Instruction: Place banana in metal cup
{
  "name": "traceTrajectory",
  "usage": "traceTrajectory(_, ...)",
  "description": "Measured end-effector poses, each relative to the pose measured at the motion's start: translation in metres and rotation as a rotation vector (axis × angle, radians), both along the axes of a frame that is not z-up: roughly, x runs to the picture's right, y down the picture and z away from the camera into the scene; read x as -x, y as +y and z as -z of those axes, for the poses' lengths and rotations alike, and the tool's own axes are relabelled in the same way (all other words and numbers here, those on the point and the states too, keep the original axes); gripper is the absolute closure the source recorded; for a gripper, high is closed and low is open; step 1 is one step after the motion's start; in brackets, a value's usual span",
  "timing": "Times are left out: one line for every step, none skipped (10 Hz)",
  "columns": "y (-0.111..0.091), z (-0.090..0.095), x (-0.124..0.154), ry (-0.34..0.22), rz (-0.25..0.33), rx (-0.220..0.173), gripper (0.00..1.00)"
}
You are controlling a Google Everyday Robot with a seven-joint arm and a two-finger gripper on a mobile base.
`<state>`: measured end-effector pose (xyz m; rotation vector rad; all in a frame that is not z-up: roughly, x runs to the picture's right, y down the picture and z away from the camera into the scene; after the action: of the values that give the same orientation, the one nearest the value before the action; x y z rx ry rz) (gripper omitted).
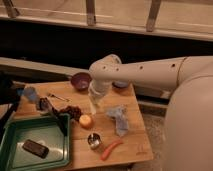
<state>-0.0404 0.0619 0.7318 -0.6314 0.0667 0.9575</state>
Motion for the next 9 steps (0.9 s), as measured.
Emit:
traceTrajectory(0.001,0.005,-0.002,0.007,0.013,-0.004,1.00)
traceTrajectory(0.001,0.005,-0.001,0.007,0.015,-0.004,1.00)
traceTrajectory(0.001,0.005,0.001,0.006,0.015,-0.004,1.00)
traceTrajectory(0.001,0.005,0.001,0.006,0.015,-0.004,1.00)
traceTrajectory(0.001,0.005,0.001,0.006,0.015,-0.004,1.00)
traceTrajectory(0.002,0.005,0.001,0.006,0.015,-0.003,1.00)
traceTrajectory(0.002,0.005,0.002,0.005,0.020,0.000,1.00)
traceTrajectory(0.007,0.004,0.002,0.000,0.035,0.014,1.00)
traceTrajectory(0.018,0.003,0.005,-0.012,0.048,0.036,1.00)
